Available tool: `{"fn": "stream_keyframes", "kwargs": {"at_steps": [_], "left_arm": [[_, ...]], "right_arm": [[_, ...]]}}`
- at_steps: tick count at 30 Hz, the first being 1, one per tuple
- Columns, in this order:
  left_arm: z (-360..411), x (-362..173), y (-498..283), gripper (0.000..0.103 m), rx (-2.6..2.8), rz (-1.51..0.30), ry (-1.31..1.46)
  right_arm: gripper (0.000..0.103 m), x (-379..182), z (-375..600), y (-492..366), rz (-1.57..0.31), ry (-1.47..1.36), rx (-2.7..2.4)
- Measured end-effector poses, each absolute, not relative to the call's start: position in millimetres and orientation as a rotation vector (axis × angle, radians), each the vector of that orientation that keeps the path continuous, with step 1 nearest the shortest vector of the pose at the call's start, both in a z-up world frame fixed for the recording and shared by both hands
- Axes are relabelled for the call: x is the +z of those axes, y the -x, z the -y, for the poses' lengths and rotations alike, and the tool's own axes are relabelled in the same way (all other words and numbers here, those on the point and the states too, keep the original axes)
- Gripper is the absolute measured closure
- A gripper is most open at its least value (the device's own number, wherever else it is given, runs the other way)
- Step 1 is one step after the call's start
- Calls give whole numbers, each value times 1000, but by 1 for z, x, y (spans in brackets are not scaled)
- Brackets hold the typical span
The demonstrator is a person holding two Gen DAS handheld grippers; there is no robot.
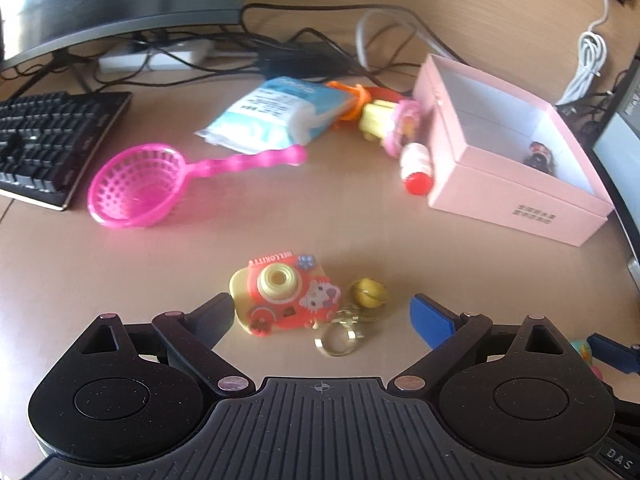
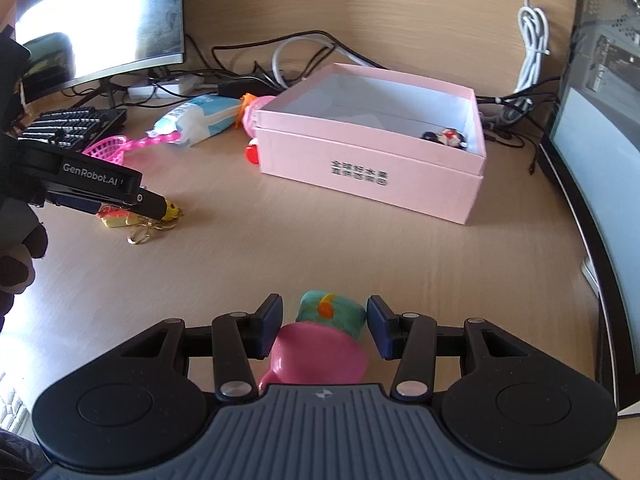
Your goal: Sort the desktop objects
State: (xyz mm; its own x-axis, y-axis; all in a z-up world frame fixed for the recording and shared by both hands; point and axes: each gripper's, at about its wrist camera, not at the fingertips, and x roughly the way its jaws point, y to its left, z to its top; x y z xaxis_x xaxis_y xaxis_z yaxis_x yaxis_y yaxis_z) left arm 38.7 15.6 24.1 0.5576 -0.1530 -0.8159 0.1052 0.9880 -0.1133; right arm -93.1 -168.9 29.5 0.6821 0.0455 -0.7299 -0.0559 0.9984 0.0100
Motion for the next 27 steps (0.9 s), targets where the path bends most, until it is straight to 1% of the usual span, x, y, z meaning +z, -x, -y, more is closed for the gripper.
{"fn": "stream_keyframes", "kwargs": {"at_steps": [2, 6, 11, 14, 18, 23, 25, 27], "left_arm": [[-10, 24, -36, 4, -199, -972, 56], [4, 27, -17, 4, -461, -983, 64], [-5, 35, 8, 3, -499, -848, -112], [-12, 27, -7, 3, -406, -870, -166], [-6, 20, -27, 3, -365, -897, -143], [18, 18, -10, 3, -571, -922, -88], [28, 22, 8, 3, -699, -895, -107], [30, 28, 22, 3, -746, -823, -178]], "right_arm": [[57, 29, 172, 94, -820, 8, 44], [55, 30, 182, 97, -820, -17, 18], [50, 32, 195, 104, -815, -50, -4], [49, 32, 196, 107, -819, -66, -1], [49, 33, 193, 112, -812, -57, 1], [45, 37, 203, 116, -796, -95, -36], [44, 37, 207, 117, -797, -107, -49], [44, 37, 209, 118, -797, -111, -52]]}}
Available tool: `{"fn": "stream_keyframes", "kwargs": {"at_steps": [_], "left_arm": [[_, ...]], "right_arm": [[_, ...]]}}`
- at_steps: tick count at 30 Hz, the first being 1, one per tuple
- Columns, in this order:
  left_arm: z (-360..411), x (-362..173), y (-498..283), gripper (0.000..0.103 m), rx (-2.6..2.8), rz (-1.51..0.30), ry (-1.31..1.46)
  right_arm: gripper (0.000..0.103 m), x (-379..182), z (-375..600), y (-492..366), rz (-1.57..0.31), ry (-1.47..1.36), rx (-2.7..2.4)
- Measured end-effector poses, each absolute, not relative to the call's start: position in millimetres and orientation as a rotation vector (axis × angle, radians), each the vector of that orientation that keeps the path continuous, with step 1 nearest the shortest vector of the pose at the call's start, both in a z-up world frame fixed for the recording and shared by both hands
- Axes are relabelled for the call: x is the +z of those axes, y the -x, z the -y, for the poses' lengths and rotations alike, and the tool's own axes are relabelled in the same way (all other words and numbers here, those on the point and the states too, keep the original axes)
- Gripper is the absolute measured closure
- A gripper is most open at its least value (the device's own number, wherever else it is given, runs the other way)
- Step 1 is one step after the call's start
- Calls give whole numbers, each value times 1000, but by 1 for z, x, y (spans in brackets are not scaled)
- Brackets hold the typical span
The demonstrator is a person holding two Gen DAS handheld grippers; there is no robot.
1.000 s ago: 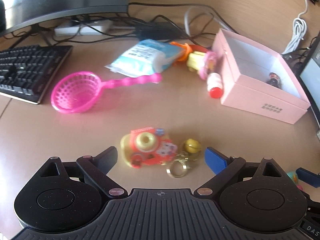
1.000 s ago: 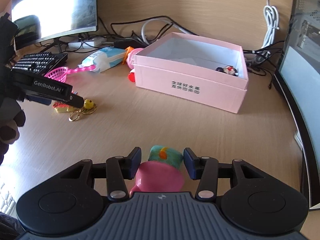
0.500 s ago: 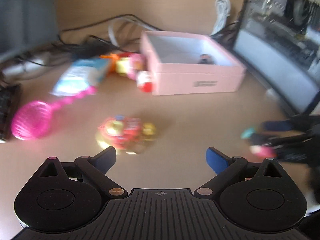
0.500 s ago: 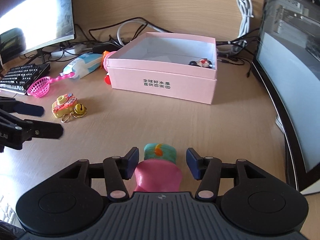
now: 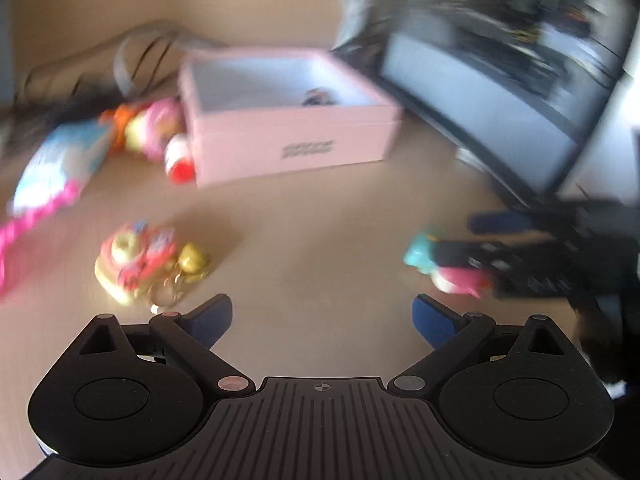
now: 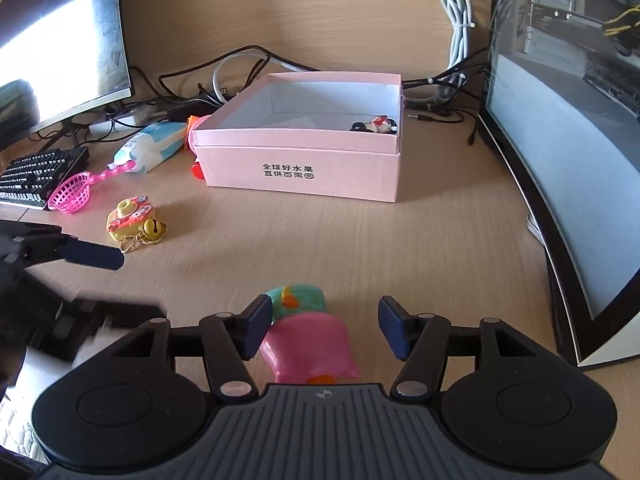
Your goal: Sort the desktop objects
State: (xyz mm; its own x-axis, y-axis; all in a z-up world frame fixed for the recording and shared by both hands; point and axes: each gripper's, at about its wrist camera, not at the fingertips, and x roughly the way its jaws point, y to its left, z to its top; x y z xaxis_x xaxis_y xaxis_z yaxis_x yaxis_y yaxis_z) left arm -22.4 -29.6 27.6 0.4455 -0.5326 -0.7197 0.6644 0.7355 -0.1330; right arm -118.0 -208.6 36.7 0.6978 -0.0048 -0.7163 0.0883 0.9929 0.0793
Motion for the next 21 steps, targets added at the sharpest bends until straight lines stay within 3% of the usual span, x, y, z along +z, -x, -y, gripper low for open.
{"fn": "stream_keyframes", "kwargs": {"at_steps": [9, 21], "left_arm": [[-25, 24, -44, 3, -342, -835, -113], [2, 6, -60, 3, -336, -842, -130]], "right_arm": [[40, 41, 211, 127, -791, -121, -43], [40, 32, 181, 113, -821, 4, 54]]}}
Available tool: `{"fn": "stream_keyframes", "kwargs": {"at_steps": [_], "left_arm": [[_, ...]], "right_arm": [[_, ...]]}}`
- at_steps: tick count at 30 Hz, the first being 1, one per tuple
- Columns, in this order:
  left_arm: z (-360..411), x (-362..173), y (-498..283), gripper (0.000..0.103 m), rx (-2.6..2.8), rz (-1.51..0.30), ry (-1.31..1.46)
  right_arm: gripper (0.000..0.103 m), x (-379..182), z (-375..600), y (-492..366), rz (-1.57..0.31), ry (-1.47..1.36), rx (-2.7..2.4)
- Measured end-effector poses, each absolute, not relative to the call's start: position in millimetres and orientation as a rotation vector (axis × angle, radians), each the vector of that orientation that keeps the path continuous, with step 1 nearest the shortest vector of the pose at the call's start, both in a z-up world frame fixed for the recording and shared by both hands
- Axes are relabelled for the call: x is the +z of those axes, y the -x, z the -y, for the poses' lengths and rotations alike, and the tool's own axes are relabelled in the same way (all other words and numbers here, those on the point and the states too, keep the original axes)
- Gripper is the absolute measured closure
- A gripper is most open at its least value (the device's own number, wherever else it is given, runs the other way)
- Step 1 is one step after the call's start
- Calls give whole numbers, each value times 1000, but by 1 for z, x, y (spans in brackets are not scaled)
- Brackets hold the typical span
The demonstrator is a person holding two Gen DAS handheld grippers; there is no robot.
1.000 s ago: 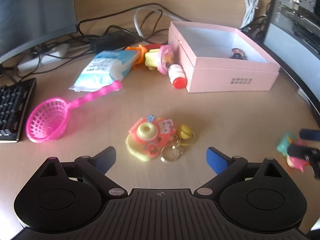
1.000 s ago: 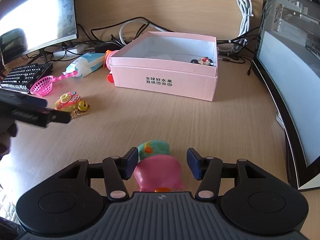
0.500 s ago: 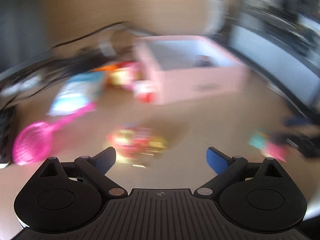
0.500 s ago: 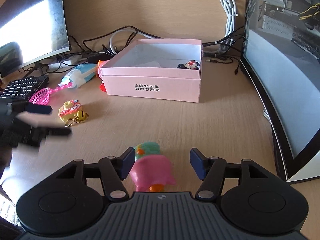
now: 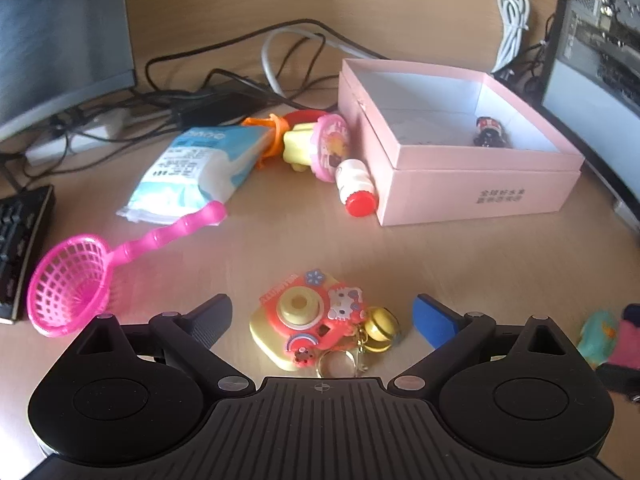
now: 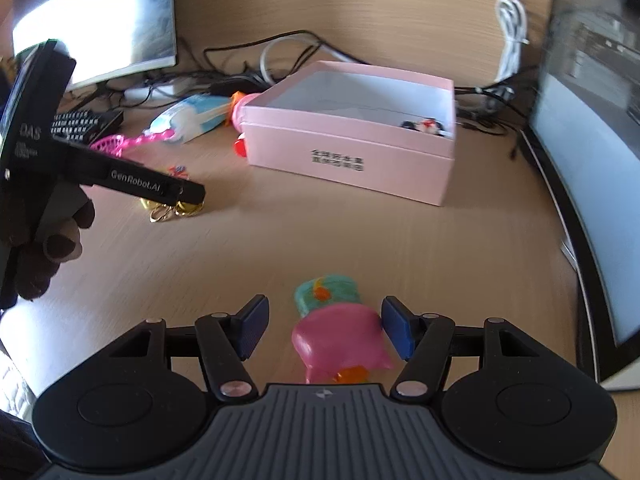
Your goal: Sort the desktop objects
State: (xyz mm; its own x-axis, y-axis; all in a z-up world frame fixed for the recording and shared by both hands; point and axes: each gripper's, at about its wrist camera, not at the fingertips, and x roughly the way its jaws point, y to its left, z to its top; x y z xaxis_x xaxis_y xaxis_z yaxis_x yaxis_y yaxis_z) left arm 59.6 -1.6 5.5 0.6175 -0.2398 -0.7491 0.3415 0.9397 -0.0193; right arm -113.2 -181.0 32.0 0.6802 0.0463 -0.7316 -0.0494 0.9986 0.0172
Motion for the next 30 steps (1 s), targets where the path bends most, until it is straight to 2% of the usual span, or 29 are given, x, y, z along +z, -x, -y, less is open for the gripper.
{"fn": "stream_keyframes", "kwargs": {"at_steps": [6, 10, 12, 13, 19, 22, 30], "left_arm": [[-6, 4, -72, 7, -213, -877, -48], [6, 0, -67, 18, -191, -897, -131], [6, 3, -64, 32, -194, -904, -116], [6, 5, -62, 34, -191, -908, -119], [0, 16, -35, 34, -207, -907, -157], [-3, 38, -8, 34, -259, -857, -170], [5, 144, 20, 34, -402, -596, -112]], "right_arm": [[40, 28, 175, 103, -828, 19, 61], [41, 22, 173, 102, -850, 25, 67], [50, 19, 174, 101, -864, 18, 66], [52, 18, 175, 101, -868, 13, 66], [56, 24, 177, 108, -887, 25, 70], [56, 43, 184, 115, -867, -5, 85], [56, 161, 216, 113, -583, -56, 72]]}}
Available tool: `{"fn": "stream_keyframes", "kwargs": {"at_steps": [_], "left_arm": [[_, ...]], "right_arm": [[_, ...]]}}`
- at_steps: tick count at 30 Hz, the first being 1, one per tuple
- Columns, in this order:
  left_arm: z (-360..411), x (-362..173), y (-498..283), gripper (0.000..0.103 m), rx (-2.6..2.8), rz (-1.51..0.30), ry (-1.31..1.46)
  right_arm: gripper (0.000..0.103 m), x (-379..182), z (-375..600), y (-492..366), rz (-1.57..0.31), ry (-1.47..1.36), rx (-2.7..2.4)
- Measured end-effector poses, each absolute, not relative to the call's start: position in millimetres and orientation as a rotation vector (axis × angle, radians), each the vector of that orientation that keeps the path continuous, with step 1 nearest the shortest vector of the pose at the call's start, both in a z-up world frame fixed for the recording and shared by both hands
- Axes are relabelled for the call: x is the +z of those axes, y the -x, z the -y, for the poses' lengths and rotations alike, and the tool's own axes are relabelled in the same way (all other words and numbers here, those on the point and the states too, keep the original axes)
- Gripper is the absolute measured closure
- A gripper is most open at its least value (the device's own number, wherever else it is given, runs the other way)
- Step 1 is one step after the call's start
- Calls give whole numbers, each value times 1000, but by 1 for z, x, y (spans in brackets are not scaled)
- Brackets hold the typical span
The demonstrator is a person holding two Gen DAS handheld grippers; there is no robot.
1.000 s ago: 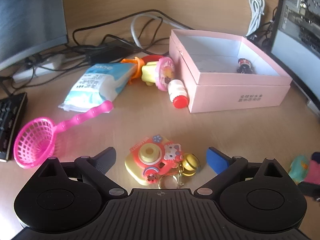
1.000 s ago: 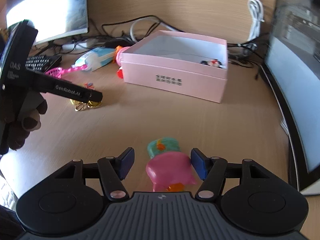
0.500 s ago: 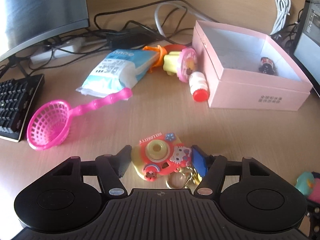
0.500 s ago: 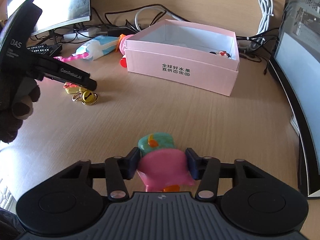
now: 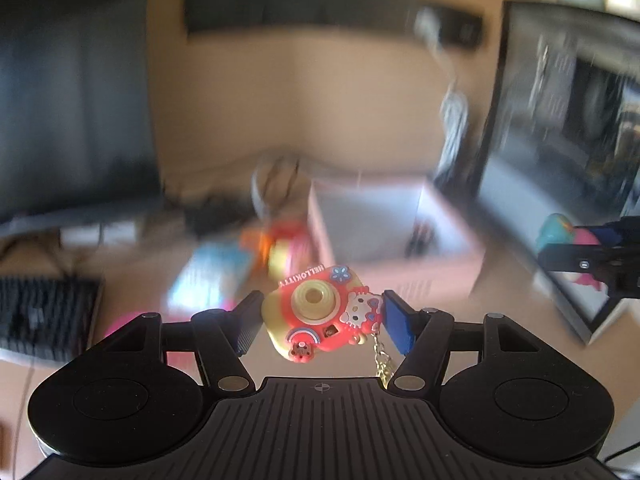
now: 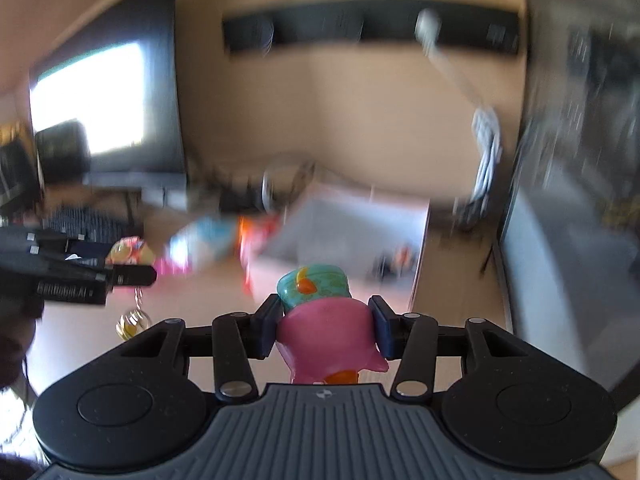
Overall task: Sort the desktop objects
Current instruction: 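Carry the pig and yellow keychain over the pink box with both grippers, then open both grippers to drop the pig and yellow keychain into the box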
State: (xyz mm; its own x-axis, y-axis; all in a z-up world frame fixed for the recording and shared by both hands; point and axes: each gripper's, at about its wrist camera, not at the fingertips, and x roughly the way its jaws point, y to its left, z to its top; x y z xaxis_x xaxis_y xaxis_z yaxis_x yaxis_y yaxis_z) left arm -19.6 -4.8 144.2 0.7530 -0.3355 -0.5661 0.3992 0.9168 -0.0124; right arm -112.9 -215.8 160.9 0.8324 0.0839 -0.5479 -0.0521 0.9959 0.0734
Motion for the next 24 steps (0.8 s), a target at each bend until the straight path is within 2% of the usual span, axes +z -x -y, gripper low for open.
{"fn": "stream_keyframes", "kwargs": {"at_steps": [4, 8, 18, 24], "left_arm": [[27, 170, 13, 34, -442, -503, -106], [56, 170, -9, 34, -470, -510, -100], [110, 134, -92, 34, -524, -571, -188], [121, 101, -146, 33, -572, -669, -157]], "right_arm": [[56, 193, 227, 102, -493, -97, 70], [56, 201, 237, 84, -456, -131, 47], [56, 171, 260, -8, -514, -251, 1], [55, 146, 278, -69, -571, -354, -27]]}}
